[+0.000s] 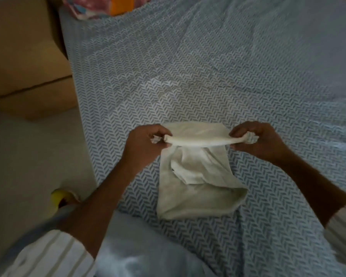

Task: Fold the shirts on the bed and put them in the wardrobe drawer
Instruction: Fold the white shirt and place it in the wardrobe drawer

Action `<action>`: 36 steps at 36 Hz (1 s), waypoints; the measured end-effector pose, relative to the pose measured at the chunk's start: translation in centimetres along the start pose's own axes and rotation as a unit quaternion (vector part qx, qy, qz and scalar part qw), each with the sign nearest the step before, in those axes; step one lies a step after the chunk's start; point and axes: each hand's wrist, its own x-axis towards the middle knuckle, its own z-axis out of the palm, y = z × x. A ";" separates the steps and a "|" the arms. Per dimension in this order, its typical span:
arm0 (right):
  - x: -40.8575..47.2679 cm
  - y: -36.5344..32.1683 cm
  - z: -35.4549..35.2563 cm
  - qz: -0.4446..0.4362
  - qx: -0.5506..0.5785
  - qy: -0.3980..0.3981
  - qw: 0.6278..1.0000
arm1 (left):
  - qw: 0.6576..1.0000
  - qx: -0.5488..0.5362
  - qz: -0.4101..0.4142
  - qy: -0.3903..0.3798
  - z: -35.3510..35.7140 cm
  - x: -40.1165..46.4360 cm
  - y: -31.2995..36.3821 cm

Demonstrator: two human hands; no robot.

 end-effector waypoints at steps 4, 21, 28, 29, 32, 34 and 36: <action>-7.7 2.5 2.7 -0.116 -0.092 -0.002 0.989 | 0.990 0.124 0.040 -0.048 2.0 -7.8 -1.3; -9.5 3.9 7.2 0.173 -0.078 0.048 0.981 | 0.978 0.155 -0.126 -0.060 5.6 -9.7 -4.1; -3.1 3.7 7.3 0.387 0.131 0.014 0.913 | 0.941 0.031 -0.335 -0.035 7.5 -3.1 -7.7; -2.7 4.0 7.5 0.408 0.161 -0.007 0.899 | 0.938 0.012 -0.343 -0.051 7.3 -3.0 -6.4; -2.4 2.2 7.8 0.440 0.185 -0.051 0.877 | 0.919 -0.043 -0.381 -0.094 7.5 -3.3 -4.0; -2.1 1.5 7.7 0.449 0.174 -0.064 0.874 | 0.910 -0.088 -0.392 -0.105 7.6 -3.3 -3.9; -1.7 1.0 7.4 0.425 0.171 -0.082 0.885 | 0.912 -0.119 -0.383 -0.083 7.0 -3.5 -3.9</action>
